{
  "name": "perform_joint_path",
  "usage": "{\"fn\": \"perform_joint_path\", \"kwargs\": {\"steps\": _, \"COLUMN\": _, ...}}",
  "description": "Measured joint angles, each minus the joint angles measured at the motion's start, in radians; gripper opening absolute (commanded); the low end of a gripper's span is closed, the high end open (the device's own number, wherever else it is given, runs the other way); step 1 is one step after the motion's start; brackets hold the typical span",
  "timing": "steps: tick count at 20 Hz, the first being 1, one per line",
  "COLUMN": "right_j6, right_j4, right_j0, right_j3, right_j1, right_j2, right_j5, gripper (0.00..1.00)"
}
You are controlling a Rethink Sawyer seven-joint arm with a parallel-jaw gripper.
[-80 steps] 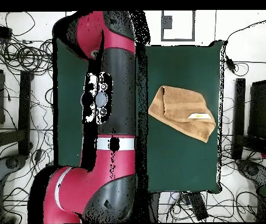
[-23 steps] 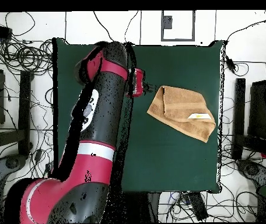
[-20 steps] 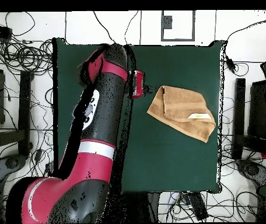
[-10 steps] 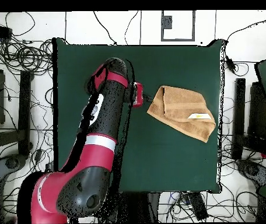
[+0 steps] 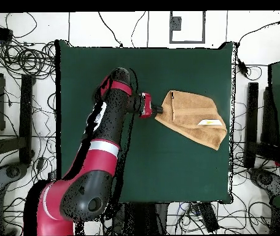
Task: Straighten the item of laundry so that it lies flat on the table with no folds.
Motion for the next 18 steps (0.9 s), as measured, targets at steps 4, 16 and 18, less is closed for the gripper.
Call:
{"fn": "perform_joint_path", "kwargs": {"steps": 4, "right_j6": 0.000, "right_j4": -0.001, "right_j0": 0.002, "right_j3": -0.003, "right_j1": 0.015, "right_j2": -0.028, "right_j5": 0.010, "gripper": 0.00}}
{"fn": "perform_joint_path", "kwargs": {"steps": 16, "right_j6": 0.001, "right_j4": 0.000, "right_j0": 0.000, "right_j3": -0.007, "right_j1": 0.067, "right_j2": -0.091, "right_j5": 0.031, "gripper": 0.00}}
{"fn": "perform_joint_path", "kwargs": {"steps": 18, "right_j6": 0.001, "right_j4": 0.000, "right_j0": 0.000, "right_j3": -0.007, "right_j1": 0.068, "right_j2": -0.091, "right_j5": 0.031, "gripper": 0.00}}
